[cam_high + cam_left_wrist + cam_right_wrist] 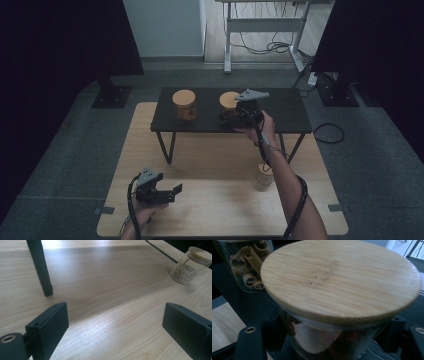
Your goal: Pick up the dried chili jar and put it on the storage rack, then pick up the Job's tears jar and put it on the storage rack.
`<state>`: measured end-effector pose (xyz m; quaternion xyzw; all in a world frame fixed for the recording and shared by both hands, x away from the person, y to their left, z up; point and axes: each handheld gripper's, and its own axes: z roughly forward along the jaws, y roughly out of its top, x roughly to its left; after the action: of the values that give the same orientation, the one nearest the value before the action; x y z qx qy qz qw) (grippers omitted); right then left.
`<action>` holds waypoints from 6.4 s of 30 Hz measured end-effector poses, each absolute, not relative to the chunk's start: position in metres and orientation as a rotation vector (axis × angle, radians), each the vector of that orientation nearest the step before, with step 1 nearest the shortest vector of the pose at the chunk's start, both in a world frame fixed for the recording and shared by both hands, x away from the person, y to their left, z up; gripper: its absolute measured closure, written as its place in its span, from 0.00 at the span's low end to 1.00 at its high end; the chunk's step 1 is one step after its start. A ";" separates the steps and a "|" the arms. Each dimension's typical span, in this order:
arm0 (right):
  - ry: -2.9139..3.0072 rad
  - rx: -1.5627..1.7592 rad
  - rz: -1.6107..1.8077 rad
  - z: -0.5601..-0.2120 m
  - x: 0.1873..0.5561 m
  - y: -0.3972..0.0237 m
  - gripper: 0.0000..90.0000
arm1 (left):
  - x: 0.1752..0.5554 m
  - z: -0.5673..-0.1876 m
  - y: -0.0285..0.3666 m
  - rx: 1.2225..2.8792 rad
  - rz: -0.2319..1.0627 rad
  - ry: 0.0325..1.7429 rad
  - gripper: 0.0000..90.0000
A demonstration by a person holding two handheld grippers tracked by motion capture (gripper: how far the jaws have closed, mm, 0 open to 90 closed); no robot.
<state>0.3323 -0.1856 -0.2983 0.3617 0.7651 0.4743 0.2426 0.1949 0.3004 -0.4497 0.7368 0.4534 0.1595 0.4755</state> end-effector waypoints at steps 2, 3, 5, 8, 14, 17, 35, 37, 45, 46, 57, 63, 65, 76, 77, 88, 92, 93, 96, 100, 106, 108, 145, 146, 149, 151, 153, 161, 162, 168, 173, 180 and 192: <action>2.093 0.990 1.296 -0.298 0.332 -0.186 0.27 | 0.195 -0.450 0.301 1.799 0.389 1.112 0.07; 2.094 0.989 1.296 -0.298 0.333 -0.186 0.27 | 0.195 -0.450 0.301 1.800 0.388 1.112 0.07; 2.092 0.988 1.292 -0.298 0.333 -0.186 0.27 | 0.196 -0.450 0.300 1.802 0.388 1.112 0.07; 2.096 0.985 1.280 -0.297 0.332 -0.185 0.26 | 0.195 -0.450 0.299 1.802 0.388 1.111 0.07; 2.092 0.993 1.272 -0.299 0.331 -0.184 0.24 | 0.196 -0.450 0.299 1.803 0.383 1.110 0.07; 2.077 1.028 1.267 -0.298 0.329 -0.182 0.20 | 0.196 -0.450 0.299 1.803 0.382 1.110 0.07; 2.053 1.073 1.343 -0.303 0.302 -0.206 0.07 | 0.194 -0.449 0.293 1.818 0.386 1.091 0.07; 2.055 1.062 1.348 -0.305 0.298 -0.207 0.07 | 0.194 -0.448 0.292 1.818 0.386 1.090 0.07; 2.068 0.997 1.349 -0.312 0.280 -0.210 0.04 | 0.194 -0.449 0.291 1.826 0.381 1.087 0.07; 2.059 0.991 1.354 -0.315 0.274 -0.211 0.03 | 0.194 -0.448 0.291 1.830 0.383 1.084 0.07; 2.031 0.968 1.423 -0.347 0.236 -0.224 0.03 | 0.193 -0.448 0.290 1.826 0.385 1.085 0.07; 2.010 0.974 1.468 -0.362 0.221 -0.232 0.02 | 0.193 -0.447 0.290 1.830 0.389 1.088 0.07; 2.010 0.973 1.481 -0.368 0.216 -0.235 0.02 | 0.192 -0.447 0.290 1.828 0.391 1.084 0.07; 2.001 1.011 1.527 -0.416 0.181 -0.246 0.01 | 0.191 -0.446 0.291 1.825 0.394 1.083 0.07; 1.999 1.015 1.528 -0.419 0.179 -0.246 0.01 | 0.191 -0.446 0.291 1.826 0.394 1.085 0.07; 2.030 1.114 1.468 -0.460 0.168 -0.237 0.00 | 0.192 -0.448 0.290 1.834 0.392 1.090 0.07; 2.081 1.114 1.423 -0.466 0.171 -0.230 0.00 | 0.193 -0.449 0.289 1.842 0.391 1.091 0.07; 2.086 1.112 1.417 -0.467 0.172 -0.228 0.00 | 0.193 -0.449 0.288 1.845 0.390 1.088 0.07; 2.095 1.114 1.414 -0.469 0.173 -0.226 0.00 | 0.192 -0.449 0.286 1.853 0.390 1.084 0.07; 2.107 1.114 1.394 -0.472 0.172 -0.224 0.00 | 0.191 -0.449 0.286 1.852 0.392 1.083 0.07; 2.107 1.126 1.394 -0.472 0.171 -0.225 0.00 | 0.191 -0.448 0.288 1.846 0.390 1.085 0.07; 2.111 1.131 1.389 -0.471 0.171 -0.225 0.00 | 0.192 -0.449 0.288 1.847 0.384 1.085 0.07; 1.998 1.247 1.316 -0.475 0.137 -0.272 0.01 | 0.203 -0.446 0.283 1.861 0.366 1.045 0.07; 1.999 1.241 1.321 -0.477 0.139 -0.275 0.01 | 0.203 -0.446 0.283 1.860 0.367 1.047 0.07; 2.011 1.230 1.310 -0.478 0.145 -0.279 0.01 | 0.202 -0.447 0.285 1.857 0.369 1.053 0.07; 2.023 1.226 1.298 -0.479 0.150 -0.281 0.01 | 0.201 -0.447 0.286 1.856 0.374 1.059 0.07; 2.027 1.230 1.281 -0.480 0.154 -0.283 0.01 | 0.199 -0.447 0.287 1.854 0.378 1.062 0.07; 2.018 1.250 1.215 -0.482 0.168 -0.286 0.01 | 0.194 -0.447 0.290 1.852 0.387 1.077 0.07; 2.017 1.252 1.214 -0.483 0.169 -0.286 0.01 | 0.194 -0.447 0.290 1.851 0.387 1.078 0.07; 1.999 1.237 1.174 -0.488 0.177 -0.284 0.03 | 0.190 -0.447 0.290 1.844 0.405 1.072 0.07; 1.999 1.255 1.167 -0.490 0.184 -0.286 0.03 | 0.191 -0.448 0.289 1.849 0.405 1.079 0.07; 2.019 1.249 1.206 -0.493 0.194 -0.291 0.03 | 0.192 -0.449 0.288 1.854 0.402 1.082 0.07; 2.040 1.257 1.219 -0.495 0.216 -0.288 0.04 | 0.194 -0.451 0.287 1.860 0.401 1.104 0.07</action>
<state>0.2165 -0.2885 -0.4945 0.4556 0.7395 0.4417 0.2248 0.1945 0.2873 -0.4512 0.7535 0.4474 0.1623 0.4536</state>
